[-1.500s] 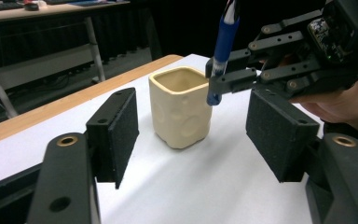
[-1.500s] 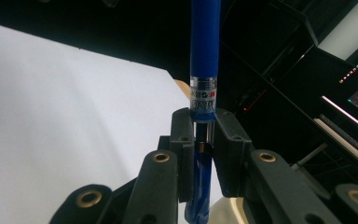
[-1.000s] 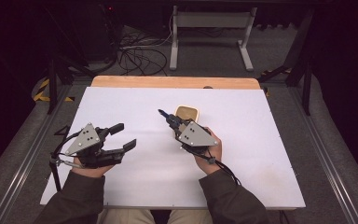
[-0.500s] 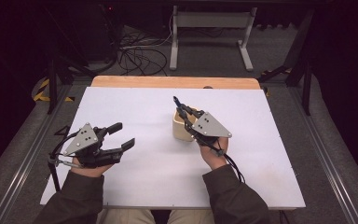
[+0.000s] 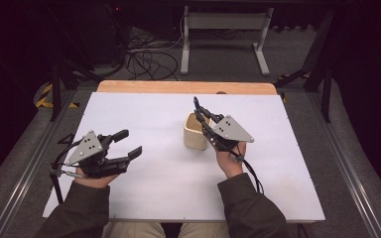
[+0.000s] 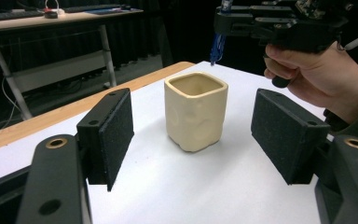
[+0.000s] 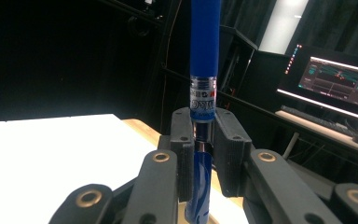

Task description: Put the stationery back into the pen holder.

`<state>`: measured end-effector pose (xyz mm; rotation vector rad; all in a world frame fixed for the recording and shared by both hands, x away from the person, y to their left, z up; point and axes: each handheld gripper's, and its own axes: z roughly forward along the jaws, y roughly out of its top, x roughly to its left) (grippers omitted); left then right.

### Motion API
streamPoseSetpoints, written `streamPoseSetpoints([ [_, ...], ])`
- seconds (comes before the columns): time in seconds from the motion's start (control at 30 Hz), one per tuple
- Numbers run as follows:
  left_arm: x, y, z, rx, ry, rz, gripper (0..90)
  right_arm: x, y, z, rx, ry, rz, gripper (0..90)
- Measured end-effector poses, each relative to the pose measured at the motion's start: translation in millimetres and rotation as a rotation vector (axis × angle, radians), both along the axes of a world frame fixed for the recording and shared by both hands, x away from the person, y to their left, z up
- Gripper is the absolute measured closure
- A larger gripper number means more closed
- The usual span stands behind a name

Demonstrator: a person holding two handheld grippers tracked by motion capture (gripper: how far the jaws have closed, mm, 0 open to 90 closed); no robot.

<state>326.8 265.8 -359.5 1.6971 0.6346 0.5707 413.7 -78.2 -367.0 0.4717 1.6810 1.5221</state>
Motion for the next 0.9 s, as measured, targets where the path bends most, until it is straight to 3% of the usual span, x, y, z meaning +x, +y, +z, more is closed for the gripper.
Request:
streamPoseSetpoints([
  [0.2,-0.1,1.3,0.6,-0.008,-0.005,0.008,28.3,6.4,-4.2,-7.5,0.045,0.052,0.004,79.6],
  [0.47,-0.4,2.3,1.1,-0.012,-0.007,0.010,27.5,11.0,-7.0,-15.5,0.064,0.107,0.000,79.5],
  [0.9,-0.5,3.1,1.3,-0.008,-0.007,0.012,27.5,17.7,-5.6,-27.5,0.059,0.204,-0.027,79.5],
])
